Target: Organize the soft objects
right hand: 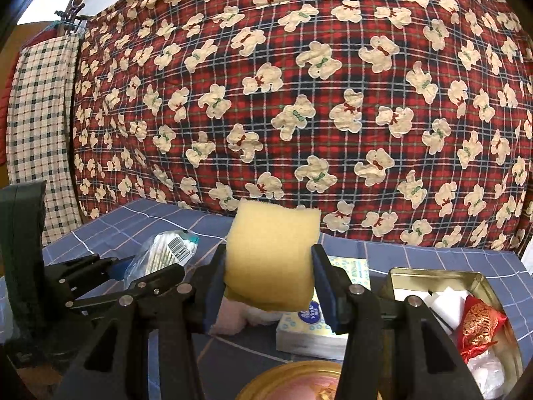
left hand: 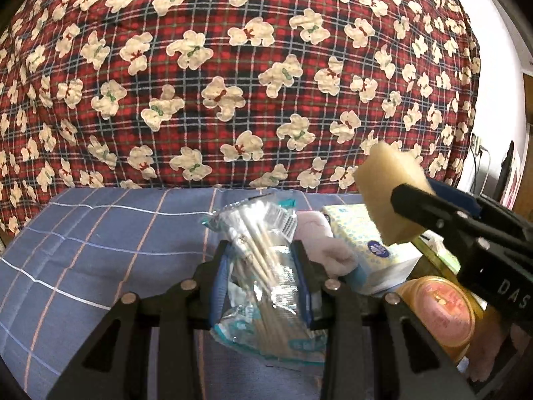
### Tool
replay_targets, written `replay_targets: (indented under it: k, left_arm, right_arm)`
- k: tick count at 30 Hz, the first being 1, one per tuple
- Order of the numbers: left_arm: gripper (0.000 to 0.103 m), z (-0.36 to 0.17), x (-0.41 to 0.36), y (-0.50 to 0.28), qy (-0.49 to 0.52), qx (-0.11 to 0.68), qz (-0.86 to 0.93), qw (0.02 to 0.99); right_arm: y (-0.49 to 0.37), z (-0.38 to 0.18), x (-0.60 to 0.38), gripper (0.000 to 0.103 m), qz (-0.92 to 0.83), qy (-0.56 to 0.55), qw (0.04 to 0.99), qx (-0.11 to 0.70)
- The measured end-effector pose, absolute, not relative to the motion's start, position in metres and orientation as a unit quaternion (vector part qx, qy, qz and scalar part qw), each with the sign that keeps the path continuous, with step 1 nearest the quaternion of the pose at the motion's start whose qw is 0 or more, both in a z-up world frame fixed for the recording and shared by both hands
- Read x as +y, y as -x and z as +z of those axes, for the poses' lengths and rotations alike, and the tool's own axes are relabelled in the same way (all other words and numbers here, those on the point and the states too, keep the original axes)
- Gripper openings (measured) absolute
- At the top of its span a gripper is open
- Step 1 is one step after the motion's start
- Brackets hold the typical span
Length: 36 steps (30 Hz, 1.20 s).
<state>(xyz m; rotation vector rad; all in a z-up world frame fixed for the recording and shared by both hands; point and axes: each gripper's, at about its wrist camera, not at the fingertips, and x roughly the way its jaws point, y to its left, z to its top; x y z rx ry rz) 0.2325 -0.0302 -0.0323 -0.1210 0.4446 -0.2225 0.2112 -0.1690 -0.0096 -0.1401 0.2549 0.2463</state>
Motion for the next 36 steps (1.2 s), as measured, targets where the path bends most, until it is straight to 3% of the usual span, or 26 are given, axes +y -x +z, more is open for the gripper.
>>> replay_targets:
  k: [36]
  left_arm:
    - [0.035,-0.015,-0.052,-0.225,0.111,0.204,-0.099,0.968]
  right_arm:
    - [-0.205,-0.003,-0.193,0.051,0.092,0.05,0.989,0.105]
